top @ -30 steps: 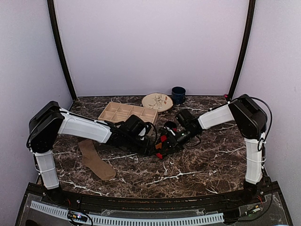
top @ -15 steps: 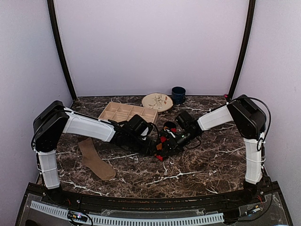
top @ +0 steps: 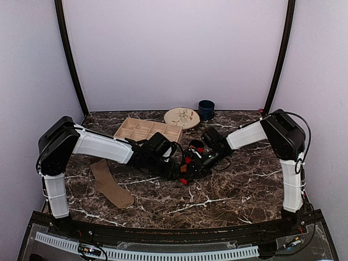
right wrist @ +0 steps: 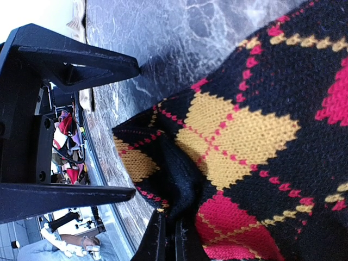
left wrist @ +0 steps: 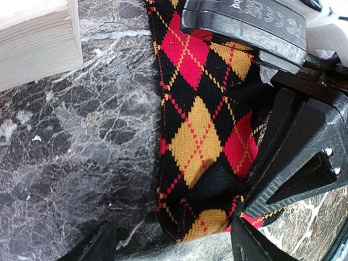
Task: Roll the socks
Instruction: Roll the sock at the center of the board.
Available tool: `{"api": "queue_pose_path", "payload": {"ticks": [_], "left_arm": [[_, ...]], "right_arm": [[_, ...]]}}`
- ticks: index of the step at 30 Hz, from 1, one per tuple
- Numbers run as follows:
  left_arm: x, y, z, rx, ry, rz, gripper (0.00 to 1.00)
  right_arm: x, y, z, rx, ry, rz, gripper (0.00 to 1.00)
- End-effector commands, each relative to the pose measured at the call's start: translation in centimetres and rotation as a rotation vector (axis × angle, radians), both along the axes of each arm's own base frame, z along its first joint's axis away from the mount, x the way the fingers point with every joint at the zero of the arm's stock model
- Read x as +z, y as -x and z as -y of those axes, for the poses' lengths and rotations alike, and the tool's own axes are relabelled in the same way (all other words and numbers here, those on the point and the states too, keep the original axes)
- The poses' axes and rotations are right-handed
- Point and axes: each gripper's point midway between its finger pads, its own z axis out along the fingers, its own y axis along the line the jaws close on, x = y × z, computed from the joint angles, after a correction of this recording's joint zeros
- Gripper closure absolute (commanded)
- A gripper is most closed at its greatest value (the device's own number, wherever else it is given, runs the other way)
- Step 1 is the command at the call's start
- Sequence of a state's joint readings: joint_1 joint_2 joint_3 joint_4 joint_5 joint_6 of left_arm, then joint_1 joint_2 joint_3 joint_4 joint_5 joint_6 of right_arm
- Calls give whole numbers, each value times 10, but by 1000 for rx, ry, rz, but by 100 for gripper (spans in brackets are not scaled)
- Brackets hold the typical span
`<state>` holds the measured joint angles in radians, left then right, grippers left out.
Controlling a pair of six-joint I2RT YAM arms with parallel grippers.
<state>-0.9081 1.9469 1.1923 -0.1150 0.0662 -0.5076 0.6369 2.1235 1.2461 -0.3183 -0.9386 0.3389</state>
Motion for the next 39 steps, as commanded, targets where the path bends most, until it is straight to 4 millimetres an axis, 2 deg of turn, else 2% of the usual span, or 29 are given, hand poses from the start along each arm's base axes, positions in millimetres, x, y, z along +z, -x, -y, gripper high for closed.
{"api": "queue_pose_path", "payload": {"ticks": [1,15,28,31,35,39], "left_arm": [[3,6,-5,-18,-25,4,25],[-24,5,-15,-12,-149,-44,29],[-36,4,-24,-15,-246,-67,35],[-41,8,-30,-17,-272,-79,36],[-45,13,-36,-16,-296,-92,37],[-48,13,-39,-9,-310,-97,37]], "right_arm": [[-7,-1,-2,10,26,5,100],[-10,0,2,18,55,1,100],[-14,1,6,17,85,5,98],[-14,0,6,11,89,9,94],[-12,-3,5,3,92,21,86],[-11,-7,5,-2,101,40,69]]}}
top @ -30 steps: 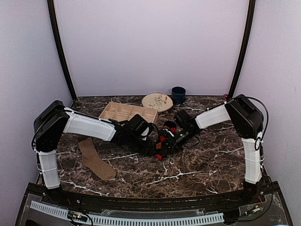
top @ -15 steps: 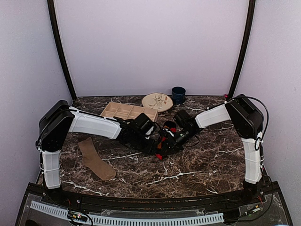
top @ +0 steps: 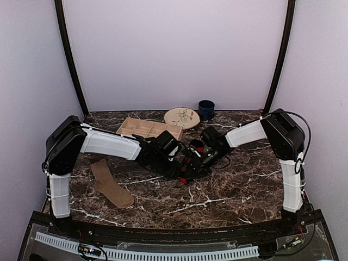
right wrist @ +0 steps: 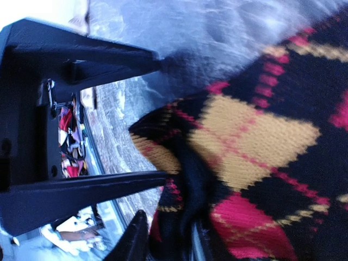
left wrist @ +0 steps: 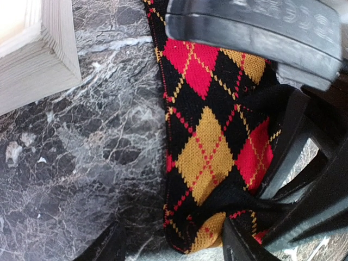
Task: Roll the socks
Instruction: Roll the sock at the center of the board.
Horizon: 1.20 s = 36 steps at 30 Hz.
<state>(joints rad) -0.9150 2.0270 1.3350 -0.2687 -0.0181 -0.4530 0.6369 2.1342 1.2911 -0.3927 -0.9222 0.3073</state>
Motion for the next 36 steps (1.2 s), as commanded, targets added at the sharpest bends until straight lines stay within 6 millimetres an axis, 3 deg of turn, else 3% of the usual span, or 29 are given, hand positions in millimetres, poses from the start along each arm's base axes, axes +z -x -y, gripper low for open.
{"api": "queue_pose_path", "payload": {"ticks": [1,21,36], "left_arm": [[-43,27,-39,11,-185,-124,37],[-52,31,-40,23,-192,-157,38],[-37,9,-23,35,-156,-113,38]], "right_arm": [[-12,-5,5,-15,80,45,67],[-11,-29,34,-126,200,193,64],[-20,-31,39,-98,246,214,67]]}}
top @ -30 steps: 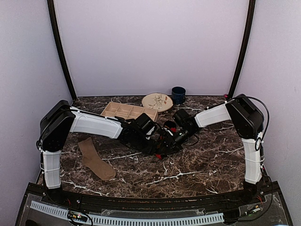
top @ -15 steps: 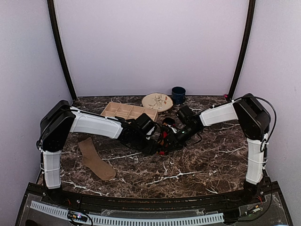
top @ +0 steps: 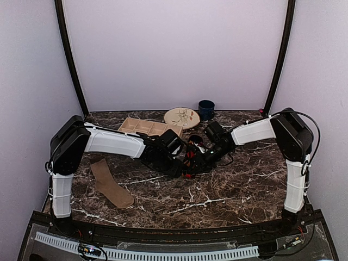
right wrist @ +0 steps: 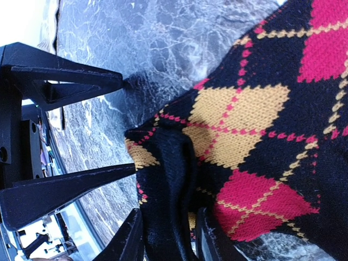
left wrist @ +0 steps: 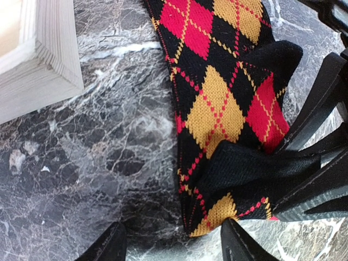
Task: Roll the socks
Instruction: Roll the sock at the center of the board.
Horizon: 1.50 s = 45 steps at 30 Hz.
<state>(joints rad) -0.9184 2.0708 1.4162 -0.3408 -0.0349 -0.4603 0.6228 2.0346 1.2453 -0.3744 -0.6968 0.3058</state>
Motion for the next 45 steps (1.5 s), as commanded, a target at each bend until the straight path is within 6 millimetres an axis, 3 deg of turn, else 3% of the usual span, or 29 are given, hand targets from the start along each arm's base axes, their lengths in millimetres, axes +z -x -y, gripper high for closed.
{"api": "queue_pose_path", "payload": {"ticks": [1,8,23,33,39,45], "left_arm": [[-37,14,-27,24,-120,-100,38],[-46,17,-28,27,-125,-130,38],[-40,14,-25,32,-125,-128,38],[-20,2,-27,52,-127,-66,39],[-7,-2,-30,64,-110,-30,39],[-1,-4,-31,66,-97,-16,39]], "right_arm": [[-20,-7,19,-24,120,38,65],[-3,-17,22,-34,146,105,55],[20,-25,27,-14,177,179,54],[21,-23,13,24,118,150,74],[12,-15,7,38,125,135,80],[9,-28,3,9,142,169,85]]}}
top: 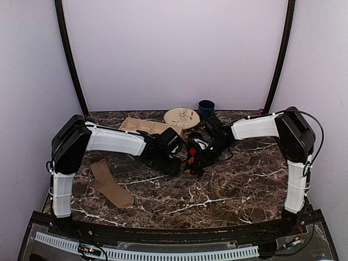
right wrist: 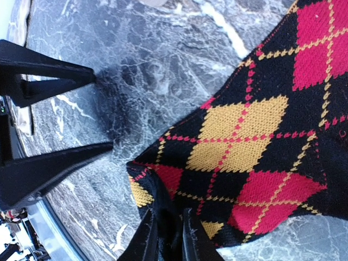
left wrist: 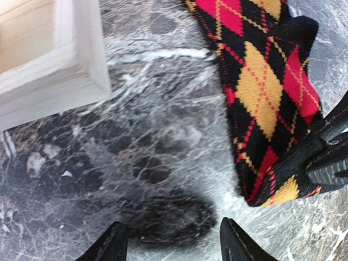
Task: Roll the socks
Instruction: Roll the sock at the center of the board.
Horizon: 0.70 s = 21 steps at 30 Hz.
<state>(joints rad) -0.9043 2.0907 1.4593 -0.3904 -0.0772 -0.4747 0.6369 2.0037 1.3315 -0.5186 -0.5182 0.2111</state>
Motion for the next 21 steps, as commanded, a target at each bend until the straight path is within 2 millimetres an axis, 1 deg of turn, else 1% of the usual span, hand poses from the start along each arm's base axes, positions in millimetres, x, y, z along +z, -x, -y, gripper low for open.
{"api": "queue_pose_path", "payload": {"ticks": [1,4,6,11,15,18,21], "left_arm": [[-2,8,-23,21,-57,-26,39],[3,6,-22,22,-44,-9,39],[7,4,-21,20,-35,6,39],[11,1,-22,22,-32,22,39],[12,2,-27,41,-23,32,39],[15,5,-33,58,-10,39,39],[17,8,-39,68,-4,48,39]], "right_arm": [[-1,-15,-10,-13,3,34,86],[-6,-16,-13,-5,14,15,89],[-8,-14,-17,3,6,2,93],[-12,4,-26,33,-38,-72,98],[-16,21,-34,56,-66,-129,98],[-15,27,-41,59,-82,-144,98],[-14,28,-49,58,-103,-158,98]]}}
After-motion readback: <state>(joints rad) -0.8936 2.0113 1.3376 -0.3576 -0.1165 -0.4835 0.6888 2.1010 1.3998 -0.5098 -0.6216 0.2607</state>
